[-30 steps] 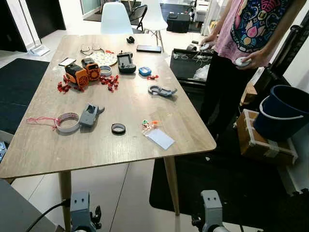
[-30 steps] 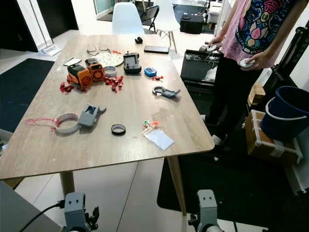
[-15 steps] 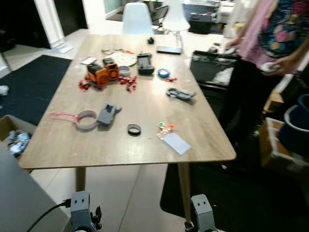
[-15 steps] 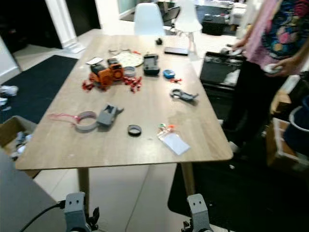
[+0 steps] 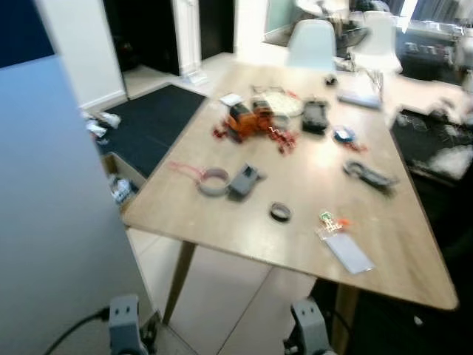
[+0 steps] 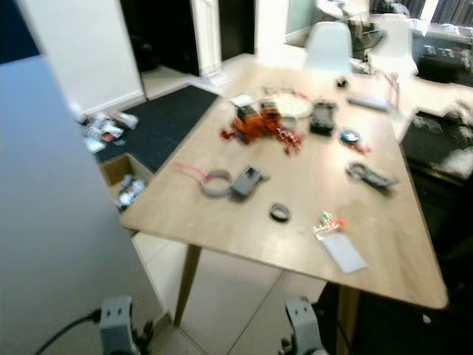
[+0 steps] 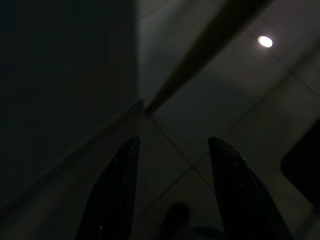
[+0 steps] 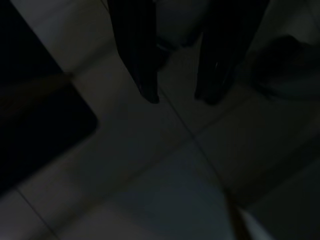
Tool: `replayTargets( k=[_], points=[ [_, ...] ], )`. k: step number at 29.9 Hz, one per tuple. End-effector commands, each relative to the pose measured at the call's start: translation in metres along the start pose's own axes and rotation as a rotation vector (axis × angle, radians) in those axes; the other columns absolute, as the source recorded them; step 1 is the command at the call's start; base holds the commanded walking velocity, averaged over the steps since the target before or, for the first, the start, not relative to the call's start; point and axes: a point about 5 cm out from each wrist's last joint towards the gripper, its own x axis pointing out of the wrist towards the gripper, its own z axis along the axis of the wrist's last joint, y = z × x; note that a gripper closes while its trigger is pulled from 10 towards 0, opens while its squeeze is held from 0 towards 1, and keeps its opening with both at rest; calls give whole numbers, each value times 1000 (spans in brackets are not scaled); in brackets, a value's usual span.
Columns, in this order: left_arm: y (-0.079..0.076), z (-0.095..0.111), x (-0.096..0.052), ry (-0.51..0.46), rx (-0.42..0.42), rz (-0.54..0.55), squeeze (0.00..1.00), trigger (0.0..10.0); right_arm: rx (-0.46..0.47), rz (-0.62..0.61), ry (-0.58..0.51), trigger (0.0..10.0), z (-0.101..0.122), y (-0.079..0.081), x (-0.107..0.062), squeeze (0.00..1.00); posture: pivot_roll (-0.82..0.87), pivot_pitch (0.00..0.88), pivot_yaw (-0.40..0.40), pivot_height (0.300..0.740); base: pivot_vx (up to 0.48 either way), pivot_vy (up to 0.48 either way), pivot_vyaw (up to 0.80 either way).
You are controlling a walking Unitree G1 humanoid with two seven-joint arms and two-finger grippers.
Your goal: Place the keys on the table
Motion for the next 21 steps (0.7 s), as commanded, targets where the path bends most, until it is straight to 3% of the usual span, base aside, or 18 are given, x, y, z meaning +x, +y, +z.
replayTargets(
  k=[1, 18, 21],
  points=[
    [1, -3, -1, 12, 1, 2, 0, 10000, 5, -10, 24, 10000, -7, -3, -3, 0, 62, 56, -26, 740, 0, 0, 800],
    [3, -2, -1, 6, 1, 13, 0, 10000, -2, -11, 11, 10000, -3, -2, -1, 0, 61, 57, -28, 740, 0, 0, 800],
    [2, -2, -1, 8, 1, 13, 0, 10000, 30, -26, 1, 10000, -2, -2, -1, 0, 59, 55, -25, 740, 0, 0, 800]
  ],
)
